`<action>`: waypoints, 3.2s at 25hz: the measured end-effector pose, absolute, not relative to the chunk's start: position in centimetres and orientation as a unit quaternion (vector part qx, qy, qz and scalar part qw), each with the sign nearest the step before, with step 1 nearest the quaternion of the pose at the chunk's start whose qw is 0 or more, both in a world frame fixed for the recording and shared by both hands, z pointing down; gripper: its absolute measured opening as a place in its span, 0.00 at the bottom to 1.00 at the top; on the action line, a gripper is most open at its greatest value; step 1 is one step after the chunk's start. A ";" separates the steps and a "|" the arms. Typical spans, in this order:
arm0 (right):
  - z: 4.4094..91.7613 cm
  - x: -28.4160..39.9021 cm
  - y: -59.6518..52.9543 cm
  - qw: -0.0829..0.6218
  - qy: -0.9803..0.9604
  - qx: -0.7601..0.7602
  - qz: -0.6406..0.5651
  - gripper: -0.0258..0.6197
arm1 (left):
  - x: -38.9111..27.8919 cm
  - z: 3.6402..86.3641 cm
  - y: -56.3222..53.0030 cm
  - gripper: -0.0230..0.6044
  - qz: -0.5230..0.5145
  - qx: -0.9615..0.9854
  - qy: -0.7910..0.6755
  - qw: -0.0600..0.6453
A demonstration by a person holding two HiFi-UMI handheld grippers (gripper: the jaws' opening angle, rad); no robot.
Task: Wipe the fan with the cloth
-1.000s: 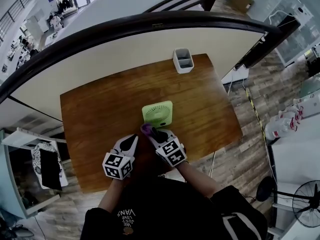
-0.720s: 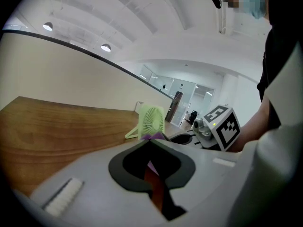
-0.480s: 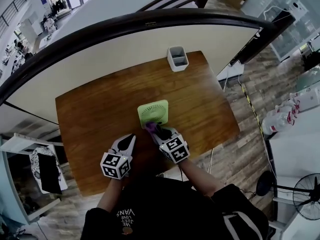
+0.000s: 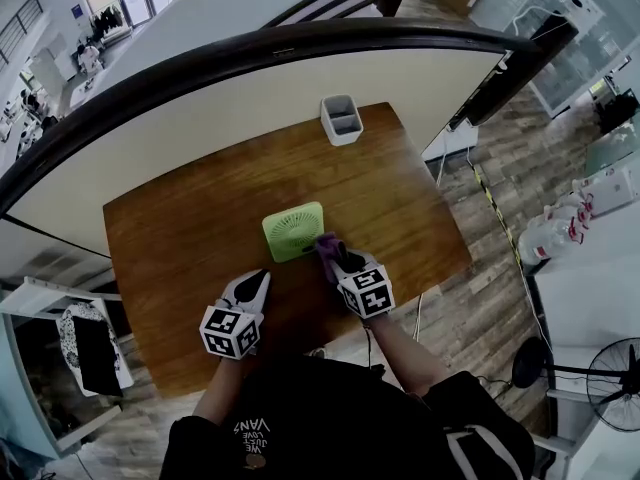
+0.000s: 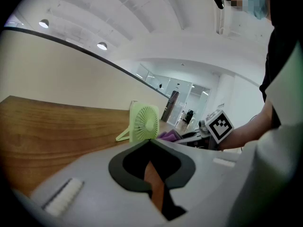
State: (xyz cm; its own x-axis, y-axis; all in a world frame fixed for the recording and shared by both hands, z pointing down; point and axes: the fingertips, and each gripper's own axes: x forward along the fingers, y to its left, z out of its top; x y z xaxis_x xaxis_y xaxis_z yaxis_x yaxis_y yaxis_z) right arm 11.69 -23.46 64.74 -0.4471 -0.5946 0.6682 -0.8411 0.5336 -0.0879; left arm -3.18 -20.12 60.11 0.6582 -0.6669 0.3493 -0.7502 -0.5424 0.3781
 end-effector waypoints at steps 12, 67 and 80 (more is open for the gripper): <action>61.0 14.2 -22.6 0.235 -0.806 0.495 0.225 0.17 | -3.0 58.7 -19.9 0.06 0.076 0.876 -0.412 0.239; 49.9 12.0 -7.8 0.085 -0.882 0.424 0.187 0.17 | 1.0 51.9 -6.5 0.05 0.048 0.883 -0.432 0.175; 49.8 12.2 -7.4 0.078 -0.882 0.425 0.186 0.17 | 1.4 52.3 -5.9 0.05 0.056 0.883 -0.433 0.173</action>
